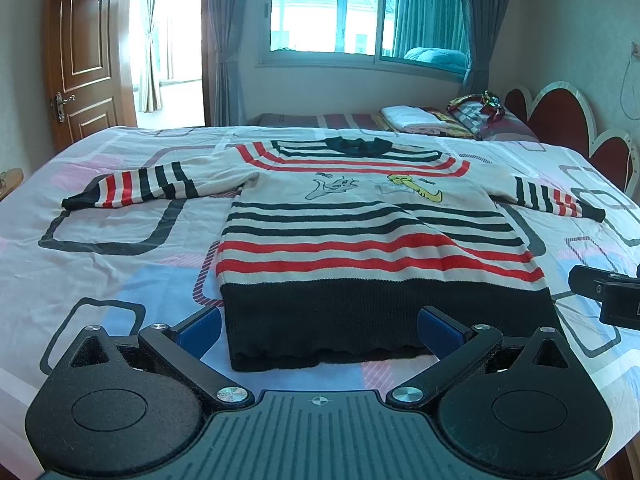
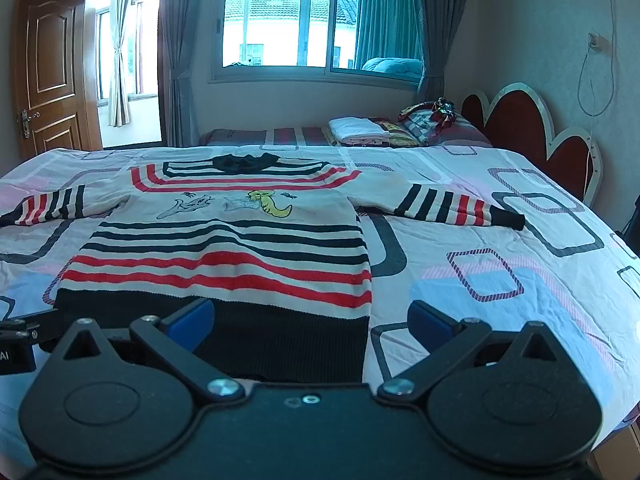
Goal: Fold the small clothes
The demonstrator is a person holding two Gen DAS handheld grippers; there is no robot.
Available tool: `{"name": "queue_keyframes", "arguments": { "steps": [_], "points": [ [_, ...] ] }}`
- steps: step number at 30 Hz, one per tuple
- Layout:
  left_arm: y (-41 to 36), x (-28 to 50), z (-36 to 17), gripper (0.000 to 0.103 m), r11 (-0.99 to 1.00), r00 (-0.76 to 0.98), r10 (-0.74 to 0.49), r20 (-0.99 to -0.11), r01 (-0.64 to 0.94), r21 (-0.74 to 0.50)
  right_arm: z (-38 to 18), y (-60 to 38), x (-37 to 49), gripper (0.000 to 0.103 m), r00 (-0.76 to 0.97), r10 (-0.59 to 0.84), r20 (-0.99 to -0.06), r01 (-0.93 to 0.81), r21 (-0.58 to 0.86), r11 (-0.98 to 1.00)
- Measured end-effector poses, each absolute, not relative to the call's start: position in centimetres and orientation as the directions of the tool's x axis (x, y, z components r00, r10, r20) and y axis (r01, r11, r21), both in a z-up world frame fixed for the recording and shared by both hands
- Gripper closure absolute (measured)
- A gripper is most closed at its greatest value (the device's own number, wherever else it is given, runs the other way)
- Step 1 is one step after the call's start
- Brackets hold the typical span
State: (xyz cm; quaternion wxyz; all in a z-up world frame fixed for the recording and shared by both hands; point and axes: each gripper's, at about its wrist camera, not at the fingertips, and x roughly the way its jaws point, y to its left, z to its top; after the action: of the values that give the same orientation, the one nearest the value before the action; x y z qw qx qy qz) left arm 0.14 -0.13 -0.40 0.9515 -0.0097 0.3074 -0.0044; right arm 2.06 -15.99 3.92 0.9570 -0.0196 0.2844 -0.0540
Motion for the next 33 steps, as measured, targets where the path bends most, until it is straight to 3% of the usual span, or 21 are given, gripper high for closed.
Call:
{"name": "queue_keyframes", "arguments": {
  "steps": [33],
  "points": [
    [-0.17,0.49,-0.48,0.000,1.000,0.808,-0.011,-0.590,-0.001,-0.019,3.90,-15.99,2.44,0.001,0.829,-0.105,-0.549,0.083,-0.064,0.994]
  ]
}}
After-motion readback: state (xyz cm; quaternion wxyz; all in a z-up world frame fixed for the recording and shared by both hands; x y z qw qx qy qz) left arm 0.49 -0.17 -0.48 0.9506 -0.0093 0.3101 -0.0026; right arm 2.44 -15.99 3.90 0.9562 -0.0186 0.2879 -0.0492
